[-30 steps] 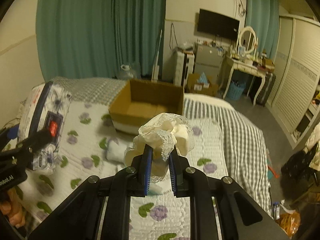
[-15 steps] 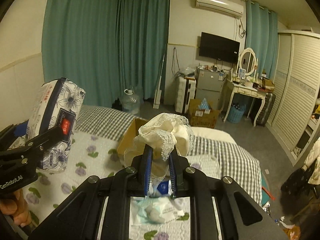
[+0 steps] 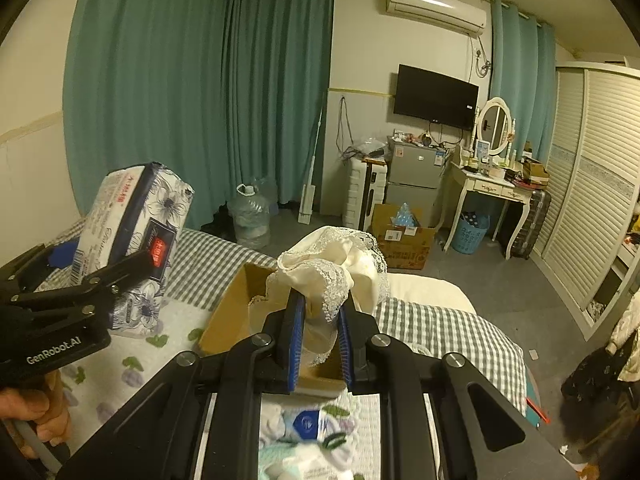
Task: Organize soft objects
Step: 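Carry the tissue pack and lace cloth up toward the cardboard box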
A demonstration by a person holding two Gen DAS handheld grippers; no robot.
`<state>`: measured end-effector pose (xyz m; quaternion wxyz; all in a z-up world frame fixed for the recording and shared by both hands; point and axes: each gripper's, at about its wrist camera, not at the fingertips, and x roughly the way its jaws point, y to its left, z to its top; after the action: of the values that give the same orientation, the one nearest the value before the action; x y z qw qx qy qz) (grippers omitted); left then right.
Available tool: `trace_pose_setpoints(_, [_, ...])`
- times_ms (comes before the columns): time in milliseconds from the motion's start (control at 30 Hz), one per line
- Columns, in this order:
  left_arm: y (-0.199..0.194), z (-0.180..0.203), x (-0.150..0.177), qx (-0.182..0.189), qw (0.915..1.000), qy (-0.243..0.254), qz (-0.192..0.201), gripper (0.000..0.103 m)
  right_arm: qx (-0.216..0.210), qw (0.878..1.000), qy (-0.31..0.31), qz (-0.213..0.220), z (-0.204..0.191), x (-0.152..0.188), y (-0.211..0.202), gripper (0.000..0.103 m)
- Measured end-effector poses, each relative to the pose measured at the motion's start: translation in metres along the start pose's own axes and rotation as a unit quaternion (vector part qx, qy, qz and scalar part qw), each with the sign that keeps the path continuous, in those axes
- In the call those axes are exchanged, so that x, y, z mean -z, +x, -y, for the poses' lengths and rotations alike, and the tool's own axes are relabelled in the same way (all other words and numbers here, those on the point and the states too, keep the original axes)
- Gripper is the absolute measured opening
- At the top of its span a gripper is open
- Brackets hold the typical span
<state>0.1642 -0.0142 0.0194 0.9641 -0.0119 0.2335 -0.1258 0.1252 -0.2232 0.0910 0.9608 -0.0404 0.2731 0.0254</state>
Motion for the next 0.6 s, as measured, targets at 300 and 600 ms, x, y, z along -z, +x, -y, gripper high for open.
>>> trace_pose_setpoints(300, [0.086,-0.009,0.004,-0.006,0.9989,-0.005,-0.045,0.079,-0.009,1.0,-0.002,-0.026,0.005,-0.003,0.09,0.015])
trace_pose_setpoints(600, [0.167,-0.005,0.033,-0.01,0.9934,0.006,-0.114,0.079,-0.018,0.996,0.007,-0.084,0.015,0.028,0.186,0.015])
